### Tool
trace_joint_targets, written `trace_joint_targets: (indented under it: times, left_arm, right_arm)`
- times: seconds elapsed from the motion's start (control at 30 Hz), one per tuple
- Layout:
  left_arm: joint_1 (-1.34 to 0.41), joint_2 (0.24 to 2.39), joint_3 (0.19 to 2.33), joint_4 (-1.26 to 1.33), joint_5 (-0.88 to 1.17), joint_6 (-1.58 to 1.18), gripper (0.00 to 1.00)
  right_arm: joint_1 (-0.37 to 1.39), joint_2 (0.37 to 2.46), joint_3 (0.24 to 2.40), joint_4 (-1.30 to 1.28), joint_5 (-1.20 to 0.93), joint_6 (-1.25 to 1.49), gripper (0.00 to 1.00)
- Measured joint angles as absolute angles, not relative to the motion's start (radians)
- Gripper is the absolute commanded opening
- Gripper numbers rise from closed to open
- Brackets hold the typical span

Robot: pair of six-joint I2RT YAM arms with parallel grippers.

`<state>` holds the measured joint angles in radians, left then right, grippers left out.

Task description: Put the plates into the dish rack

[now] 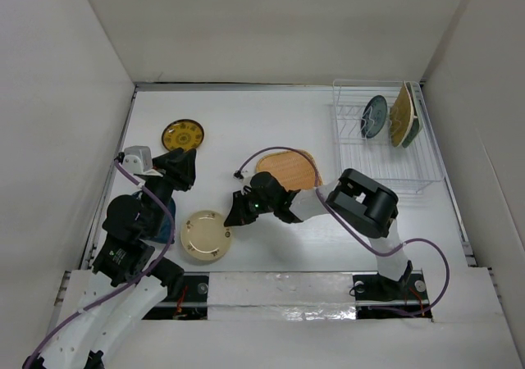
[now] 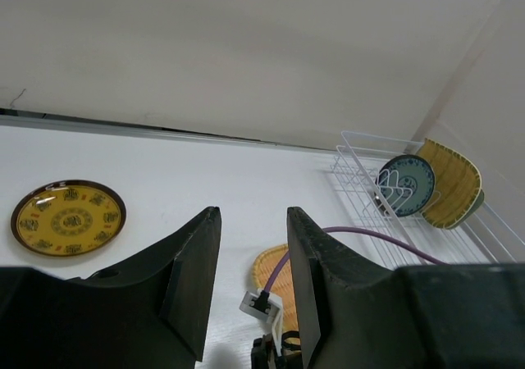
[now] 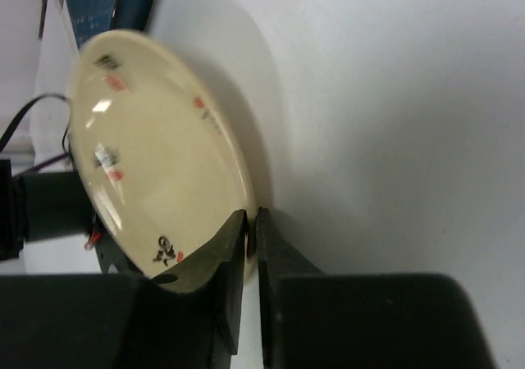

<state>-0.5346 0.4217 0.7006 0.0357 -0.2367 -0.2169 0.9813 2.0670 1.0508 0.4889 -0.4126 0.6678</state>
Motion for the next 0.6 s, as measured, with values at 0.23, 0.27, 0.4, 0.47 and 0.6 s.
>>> trace_joint_targets:
  times: [0.23,0.27,0.4,0.47,0.6]
  left_arm:
    - [-0.535,0.422,0.701,0.036,-0.237,-0.217,0.36]
    - [-0.535,0.422,0.700,0.036,-0.237,-0.217,0.36]
    - [-0.535,0.422,0.701,0.036,-0.237,-0.217,0.36]
    - [-0.535,0.421,0.701,0.036,-0.236,-0.217,0.36]
    - [-0.535,0.420,0.701,0.036,-0.234,-0.217,0.36]
  right_arm:
    - [0.970,2.067,1.030,0.518,-0.414,0.708,0.00]
    - [0.968,2.067,1.028,0.527,-0.415,0.709,0.00]
    - [0.967,2.045,1.004,0.532,-0.412,0.710,0.00]
    - [0.967,2.027,0.992,0.529,-0.403,0.707,0.00]
    - [0.967,1.984,0.985,0.504,-0.362,0.679,0.00]
